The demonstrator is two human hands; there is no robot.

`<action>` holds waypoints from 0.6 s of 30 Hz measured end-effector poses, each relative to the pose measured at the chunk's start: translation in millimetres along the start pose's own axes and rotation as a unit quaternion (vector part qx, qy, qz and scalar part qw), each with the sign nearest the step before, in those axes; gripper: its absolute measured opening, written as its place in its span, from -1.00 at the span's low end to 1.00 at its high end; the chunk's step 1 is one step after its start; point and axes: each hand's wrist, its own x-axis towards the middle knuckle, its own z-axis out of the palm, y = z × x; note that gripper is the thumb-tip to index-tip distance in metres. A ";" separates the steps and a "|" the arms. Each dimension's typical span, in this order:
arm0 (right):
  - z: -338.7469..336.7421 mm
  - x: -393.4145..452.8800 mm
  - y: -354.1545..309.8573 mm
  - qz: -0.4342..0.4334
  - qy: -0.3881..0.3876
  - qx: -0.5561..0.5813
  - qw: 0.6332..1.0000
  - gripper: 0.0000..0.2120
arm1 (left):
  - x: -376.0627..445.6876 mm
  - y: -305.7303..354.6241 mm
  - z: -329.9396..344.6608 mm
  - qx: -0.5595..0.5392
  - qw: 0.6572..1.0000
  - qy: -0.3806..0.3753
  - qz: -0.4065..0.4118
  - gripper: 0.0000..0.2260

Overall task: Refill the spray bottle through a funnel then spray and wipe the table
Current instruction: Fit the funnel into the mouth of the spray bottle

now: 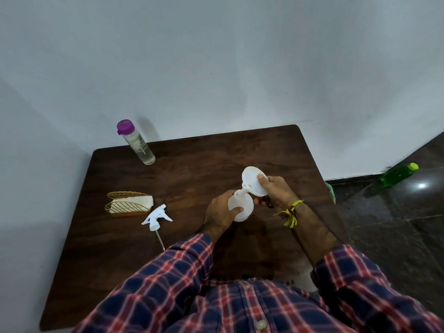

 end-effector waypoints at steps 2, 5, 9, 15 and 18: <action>5.8 -0.4 -4.1 -0.017 0.013 -0.050 0.998 -0.63 | -0.4 -0.5 0.7 0.005 1.000 0.003 0.001 -0.48; 19.1 3.1 -11.0 -0.047 0.044 -0.140 0.988 -0.68 | -0.5 -0.5 2.2 0.010 1.000 0.003 -0.005 -0.49; 30.5 7.1 -16.2 -0.071 0.070 -0.280 0.955 -0.68 | 1.1 -3.7 4.3 0.008 1.000 0.002 -0.010 -0.51; 24.5 1.6 -17.3 -0.095 0.105 -0.254 0.957 -0.69 | -1.5 -4.9 0.9 -0.025 0.999 -0.005 0.029 -0.47; 26.5 -10.4 -18.1 -0.152 0.184 -0.252 0.938 -0.66 | -9.4 -6.2 -8.8 -0.039 0.998 -0.015 0.048 -0.42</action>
